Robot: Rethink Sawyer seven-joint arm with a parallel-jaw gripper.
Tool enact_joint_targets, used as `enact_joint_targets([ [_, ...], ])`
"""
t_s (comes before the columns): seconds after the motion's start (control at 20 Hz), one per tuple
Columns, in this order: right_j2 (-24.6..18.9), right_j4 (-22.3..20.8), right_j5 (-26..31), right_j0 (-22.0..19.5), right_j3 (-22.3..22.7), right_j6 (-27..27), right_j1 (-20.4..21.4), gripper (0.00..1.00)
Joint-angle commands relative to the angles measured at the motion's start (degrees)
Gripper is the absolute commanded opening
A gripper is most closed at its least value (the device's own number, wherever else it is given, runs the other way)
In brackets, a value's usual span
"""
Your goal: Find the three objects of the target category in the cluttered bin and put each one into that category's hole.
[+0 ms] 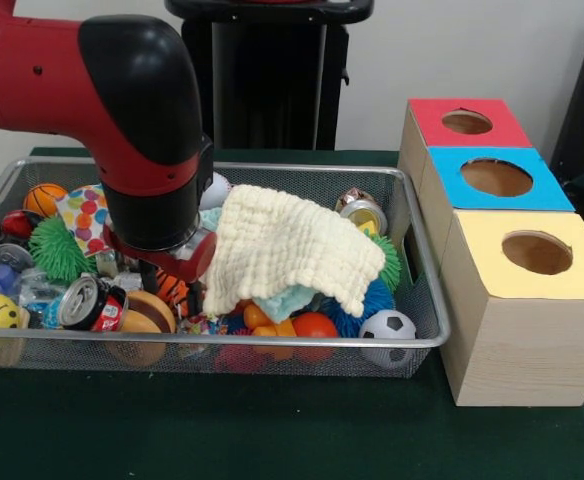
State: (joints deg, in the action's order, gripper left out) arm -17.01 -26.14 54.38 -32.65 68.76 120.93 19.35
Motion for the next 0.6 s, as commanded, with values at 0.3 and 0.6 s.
enact_joint_targets([
  [0.3, -4.5, -0.5, 0.6, -1.2, 5.5, -12.8, -3.2, 1.00],
  [0.6, -4.3, -1.7, -1.0, -1.1, 4.2, -13.2, -6.4, 1.00],
])
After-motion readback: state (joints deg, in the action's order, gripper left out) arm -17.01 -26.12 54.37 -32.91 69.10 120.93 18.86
